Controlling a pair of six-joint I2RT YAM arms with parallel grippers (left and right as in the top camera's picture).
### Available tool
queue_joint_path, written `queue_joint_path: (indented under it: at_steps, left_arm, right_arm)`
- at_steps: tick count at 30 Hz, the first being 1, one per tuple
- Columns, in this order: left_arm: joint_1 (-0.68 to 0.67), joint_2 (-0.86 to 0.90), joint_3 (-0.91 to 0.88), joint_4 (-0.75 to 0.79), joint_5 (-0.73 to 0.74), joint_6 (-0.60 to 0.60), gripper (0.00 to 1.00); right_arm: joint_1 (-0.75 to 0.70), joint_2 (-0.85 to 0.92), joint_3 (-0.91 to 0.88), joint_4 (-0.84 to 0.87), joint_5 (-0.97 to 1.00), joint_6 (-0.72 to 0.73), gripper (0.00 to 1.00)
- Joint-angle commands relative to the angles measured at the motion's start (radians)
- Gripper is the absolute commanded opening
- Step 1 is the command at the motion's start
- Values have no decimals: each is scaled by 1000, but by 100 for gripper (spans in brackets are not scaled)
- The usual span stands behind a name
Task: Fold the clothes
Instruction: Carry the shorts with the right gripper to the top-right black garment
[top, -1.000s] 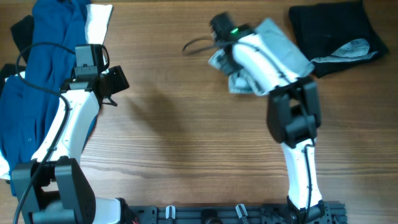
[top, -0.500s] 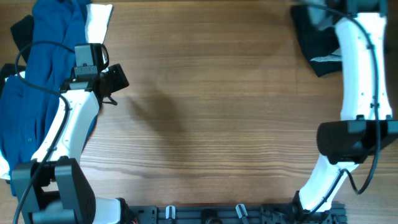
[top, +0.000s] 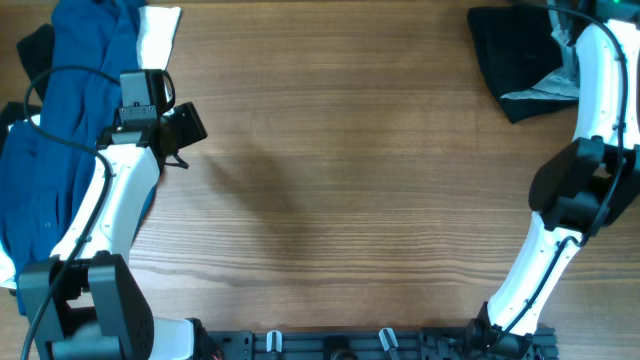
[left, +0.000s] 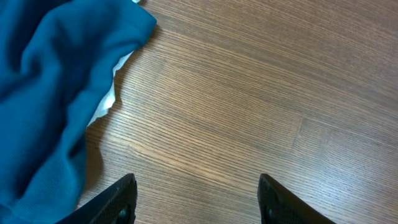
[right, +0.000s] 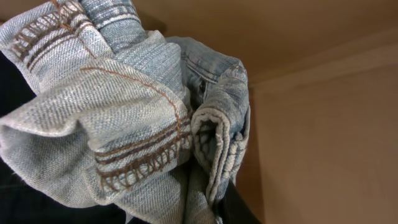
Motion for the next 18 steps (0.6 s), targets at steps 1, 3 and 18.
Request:
queue_joint_path:
  at_steps: [1, 3, 18]
  left_arm:
    - [3, 5, 0, 3, -43, 6, 63]
    - [3, 5, 0, 2, -43, 6, 63]
    - [3, 5, 0, 2, -42, 5, 100]
  right_arm:
    - [15, 16, 11, -6, -24, 10, 4]
    - [41, 37, 11, -35, -103, 40, 5]
    - [87, -153, 12, -207, -434, 324, 100]
